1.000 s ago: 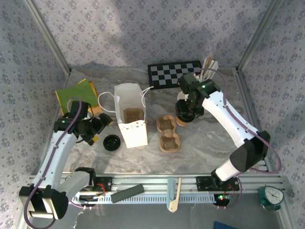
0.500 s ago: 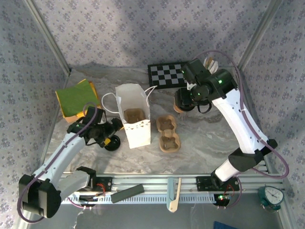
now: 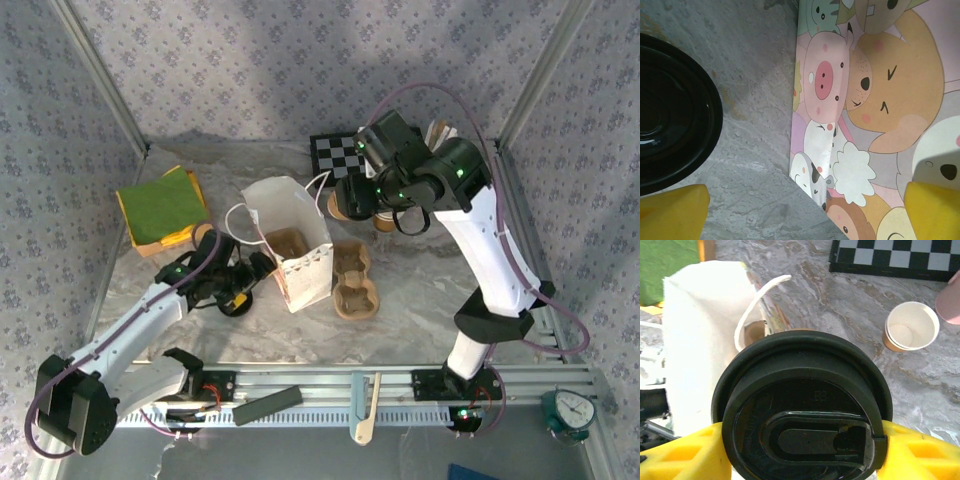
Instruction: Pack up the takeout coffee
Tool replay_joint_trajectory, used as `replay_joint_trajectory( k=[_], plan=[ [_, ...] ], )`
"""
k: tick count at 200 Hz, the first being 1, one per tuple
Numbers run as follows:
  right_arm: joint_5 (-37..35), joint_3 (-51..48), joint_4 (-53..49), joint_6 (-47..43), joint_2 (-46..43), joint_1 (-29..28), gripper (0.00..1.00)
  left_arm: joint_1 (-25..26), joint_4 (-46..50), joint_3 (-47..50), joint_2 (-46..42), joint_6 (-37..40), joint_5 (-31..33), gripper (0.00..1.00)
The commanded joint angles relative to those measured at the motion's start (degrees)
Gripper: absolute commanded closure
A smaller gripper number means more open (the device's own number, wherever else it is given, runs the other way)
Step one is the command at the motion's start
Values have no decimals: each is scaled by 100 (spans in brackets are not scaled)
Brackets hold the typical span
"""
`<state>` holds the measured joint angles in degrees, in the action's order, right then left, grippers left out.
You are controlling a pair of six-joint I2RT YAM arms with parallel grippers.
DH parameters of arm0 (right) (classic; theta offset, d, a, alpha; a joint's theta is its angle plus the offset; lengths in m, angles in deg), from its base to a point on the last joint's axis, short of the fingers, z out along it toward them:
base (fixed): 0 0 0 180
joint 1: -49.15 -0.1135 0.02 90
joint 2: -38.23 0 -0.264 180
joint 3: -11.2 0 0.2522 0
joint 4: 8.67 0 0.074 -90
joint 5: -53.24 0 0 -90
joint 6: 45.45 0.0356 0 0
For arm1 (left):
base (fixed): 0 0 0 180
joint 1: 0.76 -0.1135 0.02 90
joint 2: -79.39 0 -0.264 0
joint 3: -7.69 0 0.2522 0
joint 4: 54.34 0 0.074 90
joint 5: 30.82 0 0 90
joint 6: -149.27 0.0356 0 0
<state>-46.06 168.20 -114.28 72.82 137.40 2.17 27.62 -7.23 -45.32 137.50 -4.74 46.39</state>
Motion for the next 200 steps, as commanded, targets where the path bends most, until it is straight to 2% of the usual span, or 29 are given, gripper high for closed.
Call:
replay_joint_trajectory(
  k=[1, 27, 111, 200],
  plan=[
    [-107, 182, -811, 221, 17, -142, 36, 84, -164, -11, 67, -60, 86, 1],
    [-210, 103, -650, 258, -41, -332, 36, 117, -209, -5, 76, -42, 105, 1],
    [188, 98, -174, 298, 224, -710, 37, 404, -375, -70, 170, -173, 282, 1],
    [639, 161, -31, 197, 1038, -673, 36, 426, 7, -400, 175, 31, 529, 0]
  ],
)
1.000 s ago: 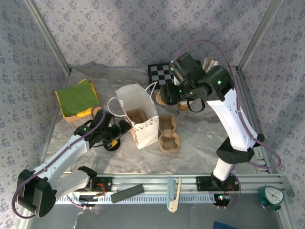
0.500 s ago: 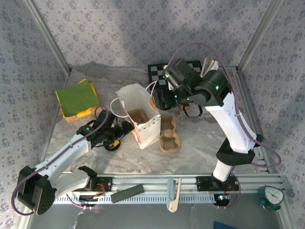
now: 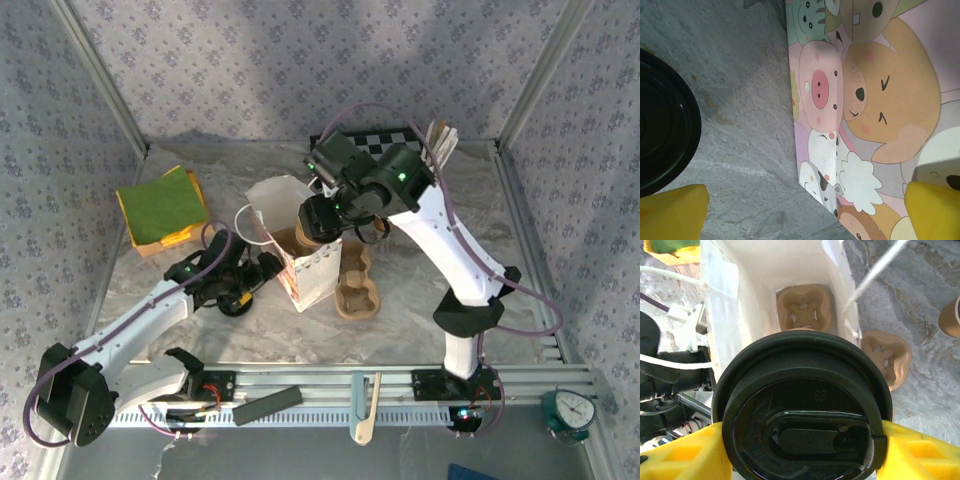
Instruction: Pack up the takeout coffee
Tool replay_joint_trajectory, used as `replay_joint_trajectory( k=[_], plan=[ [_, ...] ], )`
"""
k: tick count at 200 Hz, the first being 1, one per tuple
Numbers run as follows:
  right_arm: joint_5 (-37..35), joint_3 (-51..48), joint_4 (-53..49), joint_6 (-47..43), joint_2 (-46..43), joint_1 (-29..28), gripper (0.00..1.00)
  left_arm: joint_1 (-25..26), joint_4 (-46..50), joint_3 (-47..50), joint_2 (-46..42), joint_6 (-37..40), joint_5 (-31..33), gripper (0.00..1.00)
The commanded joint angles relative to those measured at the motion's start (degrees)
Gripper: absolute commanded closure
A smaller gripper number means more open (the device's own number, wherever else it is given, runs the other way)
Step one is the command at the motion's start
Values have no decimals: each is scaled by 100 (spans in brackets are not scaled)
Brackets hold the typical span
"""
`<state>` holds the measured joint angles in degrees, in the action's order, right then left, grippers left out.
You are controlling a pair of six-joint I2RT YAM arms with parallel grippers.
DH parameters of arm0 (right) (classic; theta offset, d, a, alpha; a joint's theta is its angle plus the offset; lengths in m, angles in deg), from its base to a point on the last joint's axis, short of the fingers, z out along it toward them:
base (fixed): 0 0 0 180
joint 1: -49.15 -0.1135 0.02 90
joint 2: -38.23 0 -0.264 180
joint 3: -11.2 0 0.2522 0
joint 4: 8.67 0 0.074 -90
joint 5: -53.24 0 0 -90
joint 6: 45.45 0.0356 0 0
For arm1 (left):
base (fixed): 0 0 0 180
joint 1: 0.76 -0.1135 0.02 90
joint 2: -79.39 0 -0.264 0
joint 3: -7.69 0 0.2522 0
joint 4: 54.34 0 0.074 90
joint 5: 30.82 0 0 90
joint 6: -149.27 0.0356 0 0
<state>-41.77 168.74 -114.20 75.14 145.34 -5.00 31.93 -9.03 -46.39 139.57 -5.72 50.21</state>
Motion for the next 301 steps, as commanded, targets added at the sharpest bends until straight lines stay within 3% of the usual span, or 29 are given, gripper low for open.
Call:
replay_joint_trajectory(
  k=[1, 46, 94, 129, 201, 265, 301],
  plan=[
    [215, 110, -37, -39, 251, 45, 36, -2, 190, -293, -33, 128, 148, 0],
    [386, 138, 127, -96, 660, 124, 36, -284, 450, -250, -290, 274, 111, 0],
    [465, 529, 84, -106, 1139, 145, 36, -957, 670, -178, -592, 614, -225, 0],
    [372, 738, 93, -38, 1184, 125, 37, -949, 525, -161, -422, 637, -455, 0],
    [382, 616, 63, -75, 1327, 152, 37, -1081, 695, -445, -191, 860, -299, 0],
    [379, 607, -256, -142, 1538, 151, 37, -2538, 877, -632, -103, 1508, -704, 0],
    [341, 598, -494, -180, 1567, 123, 37, -2750, 572, -1026, 501, 1866, -787, 0]
  ],
)
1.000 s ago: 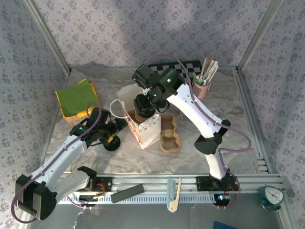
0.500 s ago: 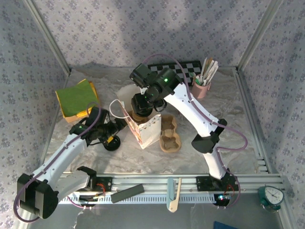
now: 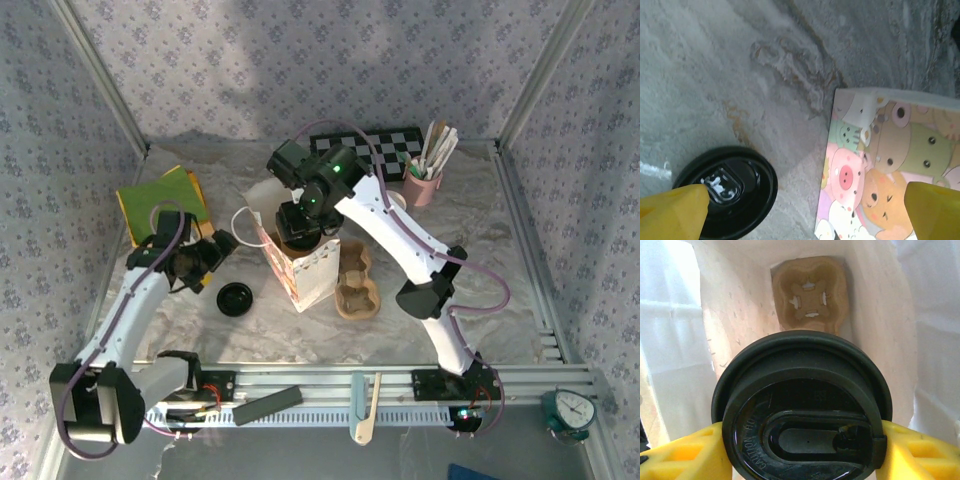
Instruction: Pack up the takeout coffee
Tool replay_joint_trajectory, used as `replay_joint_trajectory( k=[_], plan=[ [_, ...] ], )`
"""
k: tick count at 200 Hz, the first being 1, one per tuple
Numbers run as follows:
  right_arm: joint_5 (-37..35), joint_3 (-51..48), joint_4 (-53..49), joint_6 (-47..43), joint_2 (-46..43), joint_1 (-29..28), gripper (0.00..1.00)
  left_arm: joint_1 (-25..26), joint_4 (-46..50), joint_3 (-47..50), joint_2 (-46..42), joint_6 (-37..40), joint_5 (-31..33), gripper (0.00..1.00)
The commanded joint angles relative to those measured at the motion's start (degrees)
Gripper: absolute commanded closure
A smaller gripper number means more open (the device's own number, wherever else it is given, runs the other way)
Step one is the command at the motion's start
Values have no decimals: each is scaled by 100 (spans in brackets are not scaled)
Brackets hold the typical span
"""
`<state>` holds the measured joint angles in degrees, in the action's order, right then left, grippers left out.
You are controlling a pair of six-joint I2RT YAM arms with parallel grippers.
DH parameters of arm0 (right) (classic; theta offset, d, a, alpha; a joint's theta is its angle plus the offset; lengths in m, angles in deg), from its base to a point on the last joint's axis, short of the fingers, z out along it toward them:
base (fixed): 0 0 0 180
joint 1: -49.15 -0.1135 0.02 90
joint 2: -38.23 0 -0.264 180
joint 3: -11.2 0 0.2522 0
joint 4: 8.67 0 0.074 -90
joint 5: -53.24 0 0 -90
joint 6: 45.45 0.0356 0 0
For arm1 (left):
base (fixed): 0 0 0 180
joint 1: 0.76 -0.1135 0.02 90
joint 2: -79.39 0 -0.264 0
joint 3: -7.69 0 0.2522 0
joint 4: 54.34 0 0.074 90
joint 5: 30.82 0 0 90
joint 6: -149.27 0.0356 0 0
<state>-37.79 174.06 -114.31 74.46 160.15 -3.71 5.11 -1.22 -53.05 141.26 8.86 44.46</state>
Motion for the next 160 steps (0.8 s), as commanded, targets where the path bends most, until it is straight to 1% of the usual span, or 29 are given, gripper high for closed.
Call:
replay_joint_trajectory(
  k=[1, 28, 70, 160],
  plan=[
    [-55, 67, -490, -115, 85, -10, 37, -64, -222, -362, 356, 404, -214, 0],
    [14, 33, -733, -182, 102, -20, 37, -50, -470, -417, 696, 387, -430, 0],
    [71, -88, -1117, -315, 30, -22, 37, 9, -611, -329, 701, 348, -459, 0],
    [104, -1248, -1122, -459, -697, 92, 37, 369, -615, -351, 629, 227, -390, 0]
  ],
)
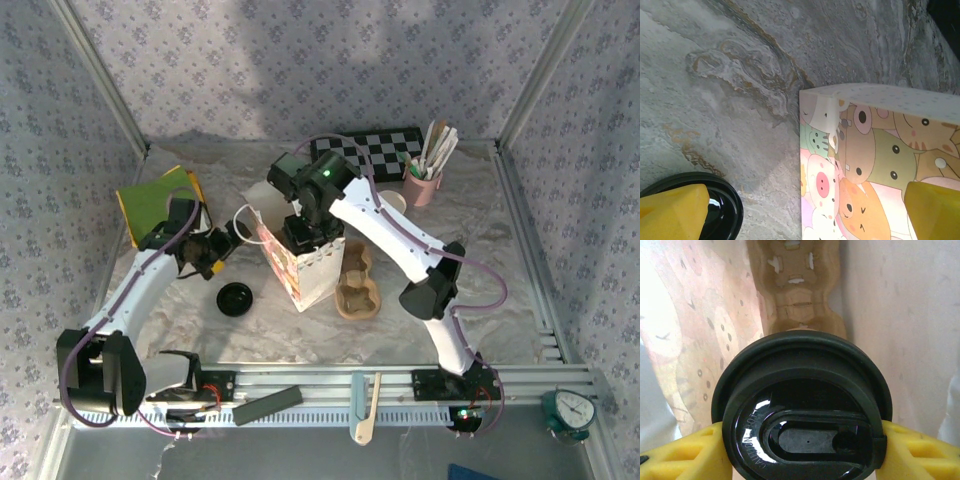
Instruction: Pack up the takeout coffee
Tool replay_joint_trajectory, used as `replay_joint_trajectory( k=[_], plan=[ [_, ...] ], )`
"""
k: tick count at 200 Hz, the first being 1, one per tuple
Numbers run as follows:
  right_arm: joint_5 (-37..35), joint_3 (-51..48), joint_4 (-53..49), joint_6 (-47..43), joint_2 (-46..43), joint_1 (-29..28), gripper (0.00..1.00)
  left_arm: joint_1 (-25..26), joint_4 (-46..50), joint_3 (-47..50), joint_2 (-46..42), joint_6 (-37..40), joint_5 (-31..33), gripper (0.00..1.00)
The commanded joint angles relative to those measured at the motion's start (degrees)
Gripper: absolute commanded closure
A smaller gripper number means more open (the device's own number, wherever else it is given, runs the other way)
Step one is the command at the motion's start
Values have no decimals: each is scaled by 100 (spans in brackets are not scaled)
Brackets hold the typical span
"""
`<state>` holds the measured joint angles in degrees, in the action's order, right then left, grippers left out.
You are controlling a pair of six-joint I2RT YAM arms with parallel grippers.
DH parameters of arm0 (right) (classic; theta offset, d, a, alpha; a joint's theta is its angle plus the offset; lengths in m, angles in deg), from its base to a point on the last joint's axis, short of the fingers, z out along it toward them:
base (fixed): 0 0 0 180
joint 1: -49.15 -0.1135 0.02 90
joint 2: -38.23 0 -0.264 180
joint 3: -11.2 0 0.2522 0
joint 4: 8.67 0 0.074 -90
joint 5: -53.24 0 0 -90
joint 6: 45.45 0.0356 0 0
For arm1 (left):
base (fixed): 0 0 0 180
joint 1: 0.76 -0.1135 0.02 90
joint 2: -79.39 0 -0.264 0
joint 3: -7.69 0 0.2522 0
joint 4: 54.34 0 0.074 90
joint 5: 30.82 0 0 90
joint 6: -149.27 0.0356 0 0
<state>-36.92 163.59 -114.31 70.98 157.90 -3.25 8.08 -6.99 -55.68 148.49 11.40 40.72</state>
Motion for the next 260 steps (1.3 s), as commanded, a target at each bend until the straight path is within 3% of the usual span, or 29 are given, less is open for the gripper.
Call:
replay_joint_trajectory(
  k=[1, 158, 260],
  plan=[
    [16, -216, -1122, -112, -485, 51, 37, 77, -37, -86, -92, -28, -17, 0],
    [69, -1910, -1131, -267, -1554, 125, 38, 386, -75, 12, -189, -231, 99, 0],
    [97, -2460, -1131, -245, -2011, 189, 38, 606, -87, -133, -49, -297, 144, 0]
  ],
)
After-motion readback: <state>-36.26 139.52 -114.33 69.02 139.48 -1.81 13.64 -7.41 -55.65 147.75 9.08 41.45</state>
